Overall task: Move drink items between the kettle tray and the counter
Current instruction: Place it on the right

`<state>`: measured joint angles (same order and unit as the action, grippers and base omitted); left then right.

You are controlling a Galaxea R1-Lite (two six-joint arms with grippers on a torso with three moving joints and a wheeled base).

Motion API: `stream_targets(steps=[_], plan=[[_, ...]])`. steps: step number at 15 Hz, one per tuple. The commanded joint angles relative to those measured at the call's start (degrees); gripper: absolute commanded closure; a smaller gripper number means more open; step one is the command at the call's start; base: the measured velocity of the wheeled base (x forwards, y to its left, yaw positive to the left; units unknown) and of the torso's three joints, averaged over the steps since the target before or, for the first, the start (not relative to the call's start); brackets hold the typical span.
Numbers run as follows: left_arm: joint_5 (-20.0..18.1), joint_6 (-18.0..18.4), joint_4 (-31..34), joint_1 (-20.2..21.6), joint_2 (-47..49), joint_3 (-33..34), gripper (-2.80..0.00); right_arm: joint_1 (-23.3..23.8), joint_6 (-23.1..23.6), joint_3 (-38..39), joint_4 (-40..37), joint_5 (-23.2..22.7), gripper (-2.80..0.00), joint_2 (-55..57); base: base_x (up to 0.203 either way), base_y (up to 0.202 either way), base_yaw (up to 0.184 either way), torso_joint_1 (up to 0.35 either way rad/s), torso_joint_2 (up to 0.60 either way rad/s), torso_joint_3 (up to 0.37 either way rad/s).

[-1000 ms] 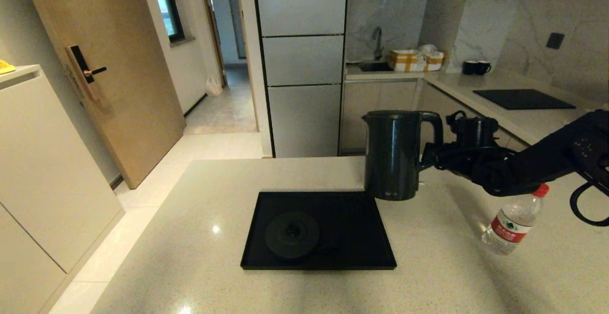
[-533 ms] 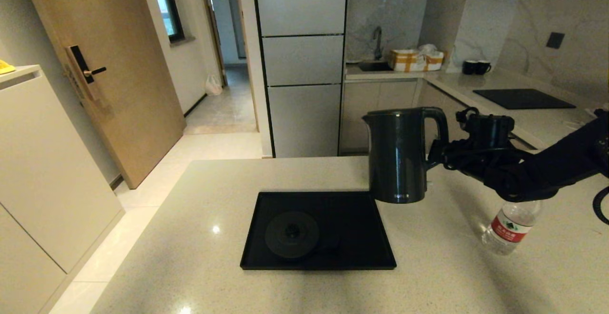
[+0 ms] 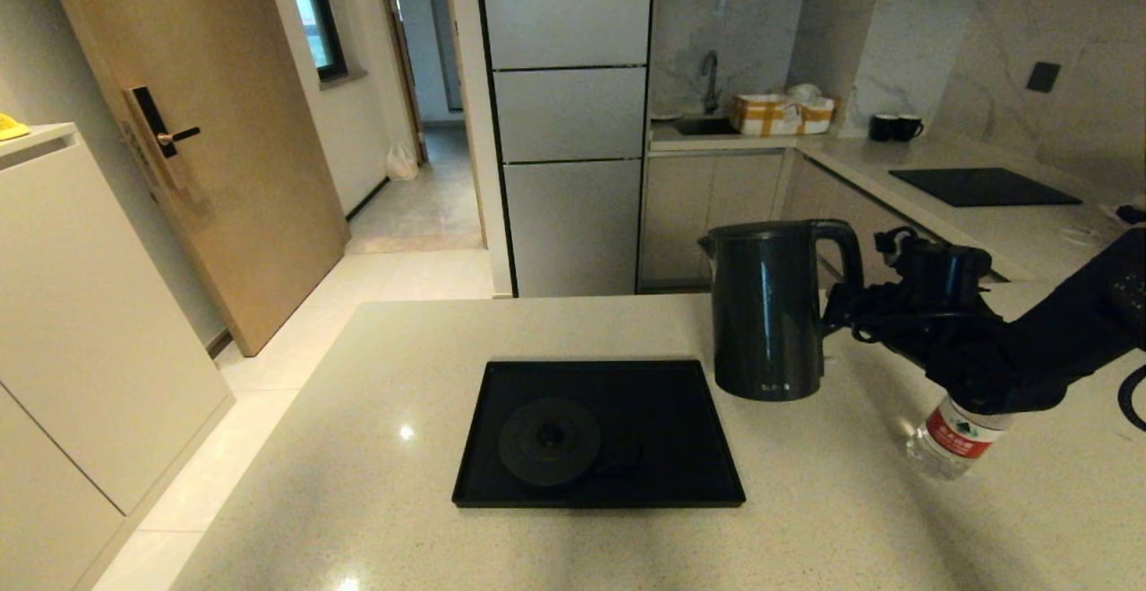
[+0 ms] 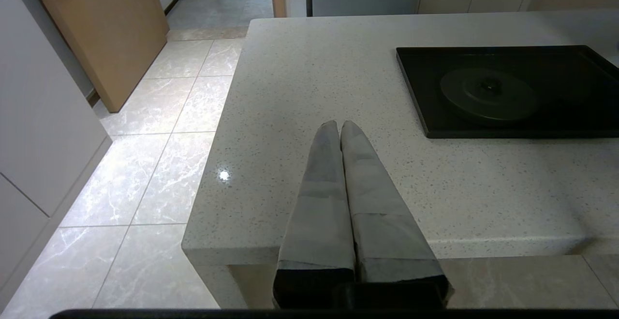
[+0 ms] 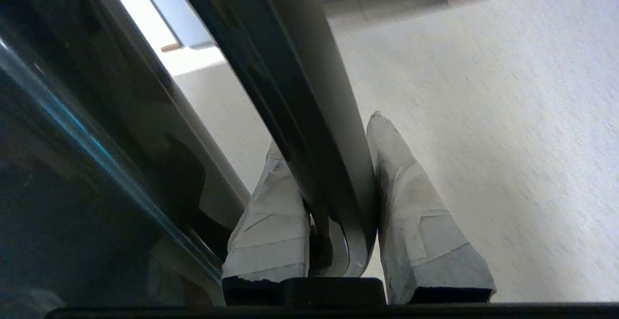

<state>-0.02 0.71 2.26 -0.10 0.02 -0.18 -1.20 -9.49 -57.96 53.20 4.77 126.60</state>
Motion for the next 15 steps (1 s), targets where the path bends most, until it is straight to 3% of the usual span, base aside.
stream_targets(steps=[1, 4, 15], plan=[[0.02, 0.00, 0.03, 0.01, -0.02, 0.01, 0.00, 0.32, 0.77, 2.79, 3.46, -0.02, 0.00, 1.63, 0.000, 0.000, 0.000, 0.000, 0.00, 0.000], [0.02, 0.00, 0.03, 0.01, -0.02, 0.01, 0.00, 0.33, 2.49, 5.89, 8.96, 0.06, 0.00, 4.07, 0.000, 0.000, 0.000, 0.000, 0.00, 0.000], [0.02, 0.00, 0.03, 0.01, -0.02, 0.01, 0.00, 0.24, 3.33, 9.15, 10.92, 0.66, 0.00, 5.50, 0.000, 0.000, 0.000, 0.000, 0.00, 0.000]])
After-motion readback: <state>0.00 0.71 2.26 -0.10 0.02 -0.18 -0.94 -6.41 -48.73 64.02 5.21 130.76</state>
